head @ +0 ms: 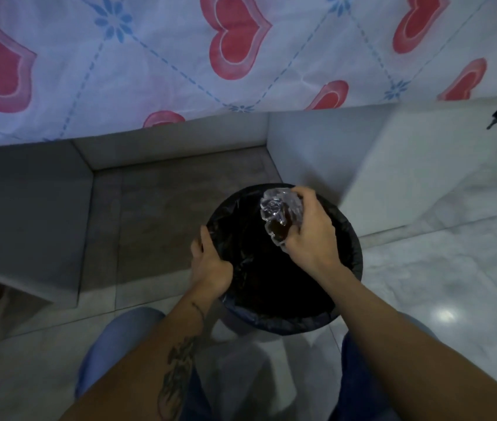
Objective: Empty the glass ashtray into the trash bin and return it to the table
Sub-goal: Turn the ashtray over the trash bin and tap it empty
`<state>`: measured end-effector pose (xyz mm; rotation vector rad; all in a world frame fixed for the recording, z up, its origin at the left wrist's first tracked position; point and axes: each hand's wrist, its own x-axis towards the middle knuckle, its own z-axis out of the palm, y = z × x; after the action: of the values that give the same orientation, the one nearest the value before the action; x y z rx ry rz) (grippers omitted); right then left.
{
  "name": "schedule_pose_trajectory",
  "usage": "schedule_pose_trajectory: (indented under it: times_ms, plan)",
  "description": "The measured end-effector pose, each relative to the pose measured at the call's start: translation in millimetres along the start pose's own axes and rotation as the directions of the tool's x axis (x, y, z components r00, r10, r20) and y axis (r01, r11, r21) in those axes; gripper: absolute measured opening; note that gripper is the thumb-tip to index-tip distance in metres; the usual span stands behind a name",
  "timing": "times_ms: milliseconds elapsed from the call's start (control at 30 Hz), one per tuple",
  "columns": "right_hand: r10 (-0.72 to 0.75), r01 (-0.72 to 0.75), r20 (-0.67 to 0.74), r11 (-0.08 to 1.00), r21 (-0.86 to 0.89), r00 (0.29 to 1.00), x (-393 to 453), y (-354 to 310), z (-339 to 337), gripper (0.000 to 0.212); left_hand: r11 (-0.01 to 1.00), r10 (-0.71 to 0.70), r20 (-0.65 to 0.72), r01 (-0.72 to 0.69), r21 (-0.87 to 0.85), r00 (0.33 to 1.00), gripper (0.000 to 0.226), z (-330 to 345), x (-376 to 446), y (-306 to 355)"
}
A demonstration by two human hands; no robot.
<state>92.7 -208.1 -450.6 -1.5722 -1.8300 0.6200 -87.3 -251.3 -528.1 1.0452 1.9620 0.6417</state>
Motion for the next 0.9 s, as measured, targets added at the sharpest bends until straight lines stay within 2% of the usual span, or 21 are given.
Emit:
schedule_pose_trajectory:
  times_ms: [67, 133, 267, 367, 467, 633, 733, 833, 900]
  plan:
    - [-0.257, 0.256, 0.040, 0.917, -0.304, 0.966, -1.1, -1.7, -1.2, 0.061, 0.999, -0.022, 0.037, 0.020, 0.049, 0.999, 0.094, -3.2, 1.2, 1.3]
    - [-0.397, 0.400, 0.112, 0.787, -0.469, 0.911, 1.9, -1.4, -2.6, 0.059, 0.994, -0.046, 0.059, 0.039, 0.105, 0.997, 0.095, -5.5, 2.4, 3.0]
    - [-0.493, 0.507, 0.195, 0.647, -0.569, 0.848, 11.5, -0.7, -8.8, 0.055, 0.979, -0.093, 0.075, 0.078, 0.191, 0.993, 0.095, -6.8, 2.3, 6.6]
    - [-0.510, 0.552, 0.258, 0.589, -0.590, 0.820, 15.3, -0.2, -15.5, 0.053, 0.975, -0.102, 0.087, 0.082, 0.208, 0.991, 0.095, -8.7, 1.7, 8.3]
    - [-0.519, 0.555, 0.247, 0.600, -0.576, 0.818, 15.7, -0.1, -18.4, 0.054, 0.977, -0.114, 0.113, 0.091, 0.191, 0.987, 0.095, -9.6, 1.3, 8.9]
    - [-0.523, 0.543, 0.189, 0.691, -0.477, 0.831, 15.8, -0.5, -21.8, 0.054, 0.980, -0.127, 0.146, 0.101, 0.169, 0.981, 0.095, -12.6, -2.8, 11.5]
    - [-0.447, 0.478, 0.174, 0.792, -0.380, 0.878, 18.3, 0.8, -22.0, 0.064, 0.962, -0.128, 0.009, 0.122, 0.244, 0.992, 0.087, -9.0, -5.6, 21.3]
    - [-0.361, 0.396, 0.168, 0.871, -0.290, 0.917, 20.9, 2.1, -22.5, 0.071, 0.943, 0.092, -0.149, -0.038, 0.329, 0.985, 0.081, -11.8, 0.5, 45.6]
    - [-0.359, 0.402, 0.195, 0.872, -0.278, 0.913, 21.0, 3.7, -24.3, 0.071, 0.941, 0.247, -0.129, -0.206, 0.268, 0.960, 0.078, -17.2, 6.2, 69.1]
